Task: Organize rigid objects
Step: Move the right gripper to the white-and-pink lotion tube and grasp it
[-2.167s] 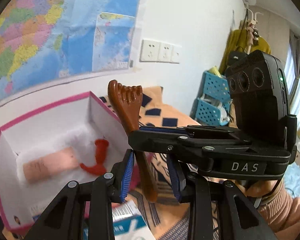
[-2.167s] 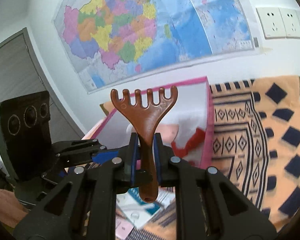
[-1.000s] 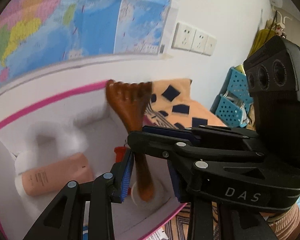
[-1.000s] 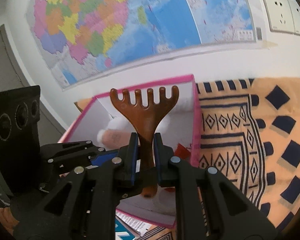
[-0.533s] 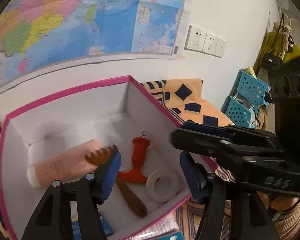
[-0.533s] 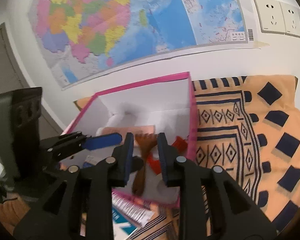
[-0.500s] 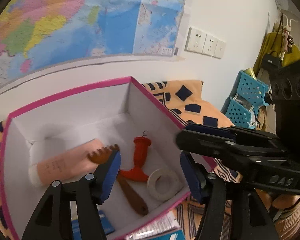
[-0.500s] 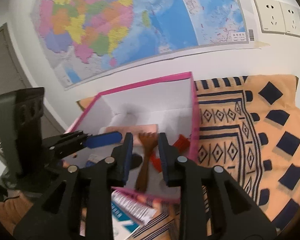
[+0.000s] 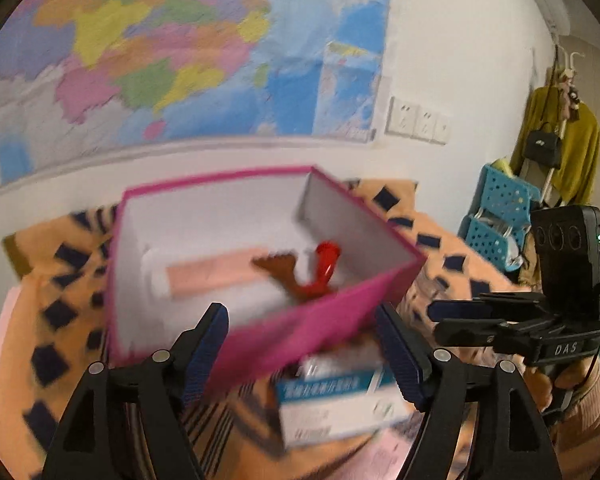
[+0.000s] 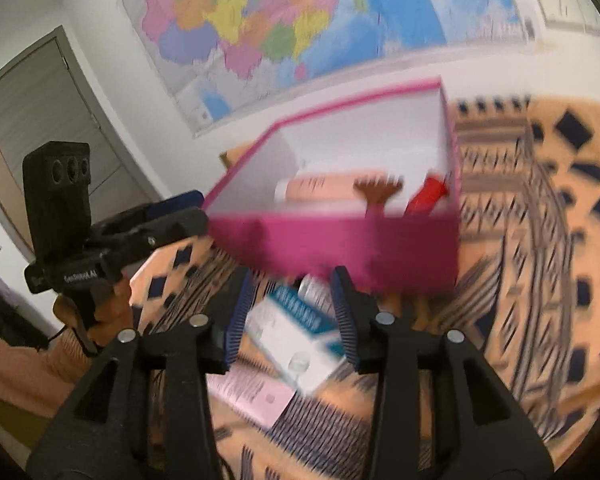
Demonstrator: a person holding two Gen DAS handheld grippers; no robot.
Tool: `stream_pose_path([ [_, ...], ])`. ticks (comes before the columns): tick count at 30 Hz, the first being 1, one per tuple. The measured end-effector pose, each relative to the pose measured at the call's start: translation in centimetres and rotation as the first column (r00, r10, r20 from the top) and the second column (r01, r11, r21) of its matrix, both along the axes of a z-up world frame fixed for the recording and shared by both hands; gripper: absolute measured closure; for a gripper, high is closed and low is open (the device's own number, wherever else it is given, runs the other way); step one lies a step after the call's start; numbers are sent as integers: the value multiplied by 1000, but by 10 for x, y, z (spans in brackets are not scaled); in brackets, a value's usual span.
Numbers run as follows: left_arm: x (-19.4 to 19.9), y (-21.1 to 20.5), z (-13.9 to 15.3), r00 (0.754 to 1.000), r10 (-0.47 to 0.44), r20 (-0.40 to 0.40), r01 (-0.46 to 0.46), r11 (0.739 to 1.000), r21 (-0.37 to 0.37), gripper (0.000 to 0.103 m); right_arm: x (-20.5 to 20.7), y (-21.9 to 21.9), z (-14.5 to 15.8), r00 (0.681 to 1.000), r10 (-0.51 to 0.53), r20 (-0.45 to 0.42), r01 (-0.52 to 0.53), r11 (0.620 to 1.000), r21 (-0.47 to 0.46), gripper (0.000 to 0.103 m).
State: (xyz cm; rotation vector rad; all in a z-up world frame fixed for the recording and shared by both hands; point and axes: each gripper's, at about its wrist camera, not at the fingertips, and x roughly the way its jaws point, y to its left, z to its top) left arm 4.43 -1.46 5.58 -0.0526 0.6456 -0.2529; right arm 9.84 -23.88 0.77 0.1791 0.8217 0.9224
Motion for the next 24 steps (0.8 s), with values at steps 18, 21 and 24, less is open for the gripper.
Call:
stream_pose_path([
  [18,-77,27,-68,976,97,-195,-109,993,-48,26,-47,11,-76,967,44,-252,-62,996,-62,60],
  [21,-81,27,-76,969,92,-228,-108,992,-59,26,-50,13,-77,965,52,-258,-69,996,-56,60],
  [24,-86,27,-81,965,85,-249,-106,992,-74,26,-50,16,-77,961,60,-271,-73,997,-37,60],
])
